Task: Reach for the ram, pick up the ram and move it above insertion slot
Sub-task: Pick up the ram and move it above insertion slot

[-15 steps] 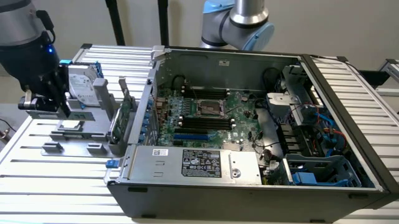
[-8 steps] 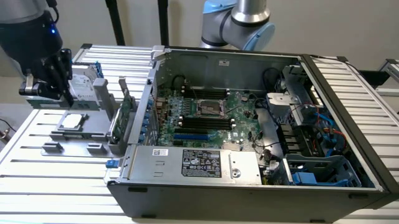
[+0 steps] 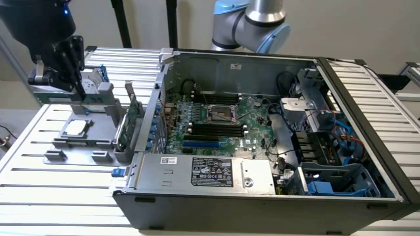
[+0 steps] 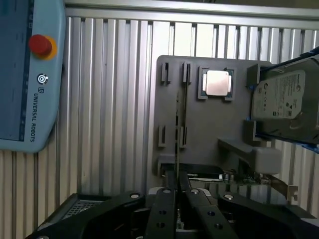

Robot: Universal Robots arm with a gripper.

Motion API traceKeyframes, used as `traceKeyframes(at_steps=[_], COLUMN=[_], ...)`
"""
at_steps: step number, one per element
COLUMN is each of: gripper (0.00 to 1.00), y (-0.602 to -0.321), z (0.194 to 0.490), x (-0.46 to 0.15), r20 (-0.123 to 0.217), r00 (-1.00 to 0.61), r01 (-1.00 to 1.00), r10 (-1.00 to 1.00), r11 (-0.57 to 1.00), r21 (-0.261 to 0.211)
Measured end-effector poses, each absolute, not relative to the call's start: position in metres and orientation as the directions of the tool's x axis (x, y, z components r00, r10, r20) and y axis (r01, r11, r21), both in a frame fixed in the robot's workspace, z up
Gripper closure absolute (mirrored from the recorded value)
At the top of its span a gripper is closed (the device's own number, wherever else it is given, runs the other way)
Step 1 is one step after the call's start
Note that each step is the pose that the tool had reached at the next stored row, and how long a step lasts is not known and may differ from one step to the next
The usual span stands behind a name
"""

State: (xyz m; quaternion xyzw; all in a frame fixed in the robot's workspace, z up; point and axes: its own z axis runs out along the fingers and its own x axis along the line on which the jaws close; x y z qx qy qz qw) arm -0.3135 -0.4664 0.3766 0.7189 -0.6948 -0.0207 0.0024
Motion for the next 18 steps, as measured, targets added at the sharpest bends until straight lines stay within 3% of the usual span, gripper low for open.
traceKeyframes(at_steps=[18], gripper=[0.87], y=[-0.466], z=[0.397], x=[-0.260], r20=[-0.039], r00=[0.038], r01=[-0.999], r10=[-0.999], r11=[-0.039], r21=[0.032])
